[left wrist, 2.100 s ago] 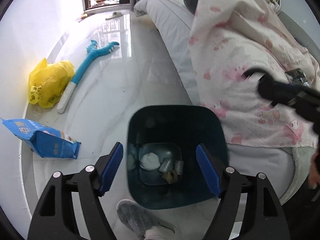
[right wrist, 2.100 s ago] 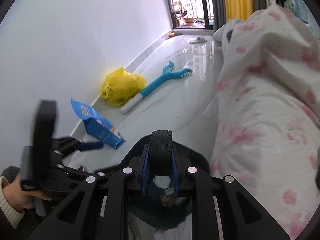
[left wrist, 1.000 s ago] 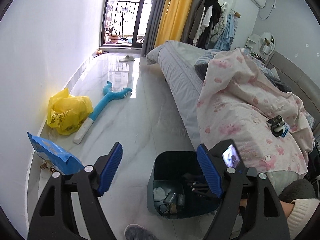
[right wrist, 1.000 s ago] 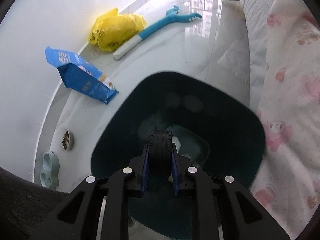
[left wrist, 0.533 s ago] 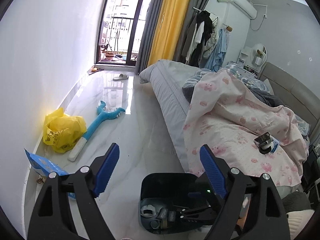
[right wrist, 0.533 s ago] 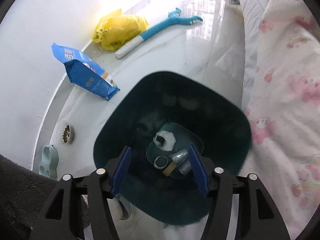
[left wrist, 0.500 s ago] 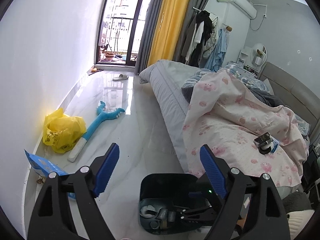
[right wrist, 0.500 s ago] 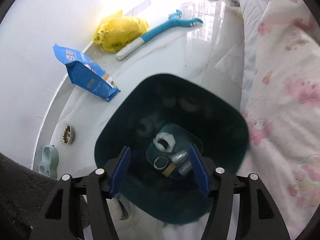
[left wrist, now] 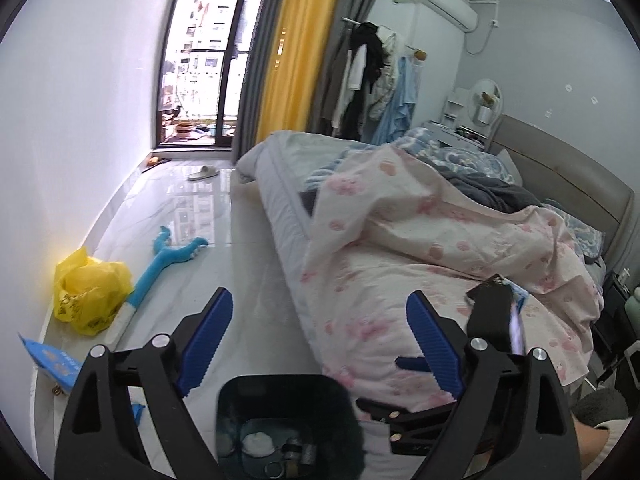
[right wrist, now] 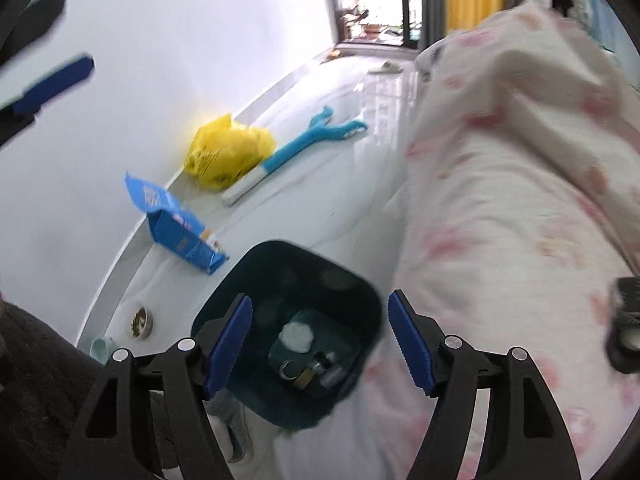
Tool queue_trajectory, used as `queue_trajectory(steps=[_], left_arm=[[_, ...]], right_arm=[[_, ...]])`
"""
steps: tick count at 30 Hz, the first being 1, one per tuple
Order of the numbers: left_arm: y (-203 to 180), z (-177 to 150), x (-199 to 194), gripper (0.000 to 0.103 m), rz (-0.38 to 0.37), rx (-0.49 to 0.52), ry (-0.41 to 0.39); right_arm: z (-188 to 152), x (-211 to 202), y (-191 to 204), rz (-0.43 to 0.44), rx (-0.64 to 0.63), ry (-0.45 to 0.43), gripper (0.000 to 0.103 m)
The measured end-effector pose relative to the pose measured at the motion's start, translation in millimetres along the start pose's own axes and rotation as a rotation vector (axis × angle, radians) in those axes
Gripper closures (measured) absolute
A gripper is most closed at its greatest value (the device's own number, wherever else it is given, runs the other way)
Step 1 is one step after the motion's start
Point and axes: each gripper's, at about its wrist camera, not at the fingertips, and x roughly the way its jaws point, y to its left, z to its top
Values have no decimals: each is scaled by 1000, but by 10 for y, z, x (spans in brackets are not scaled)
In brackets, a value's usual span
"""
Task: Collect trash
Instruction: 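Move both tools back over the items on the bed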
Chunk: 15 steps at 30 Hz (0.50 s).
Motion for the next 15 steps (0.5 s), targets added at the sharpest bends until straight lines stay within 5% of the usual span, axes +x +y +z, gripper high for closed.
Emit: queue_trajectory(steps=[15], left_arm=[[-792, -25, 536, 12, -111, 4, 61]], right_arm=[[-163, -912, -1077, -129, 148, -159, 26]])
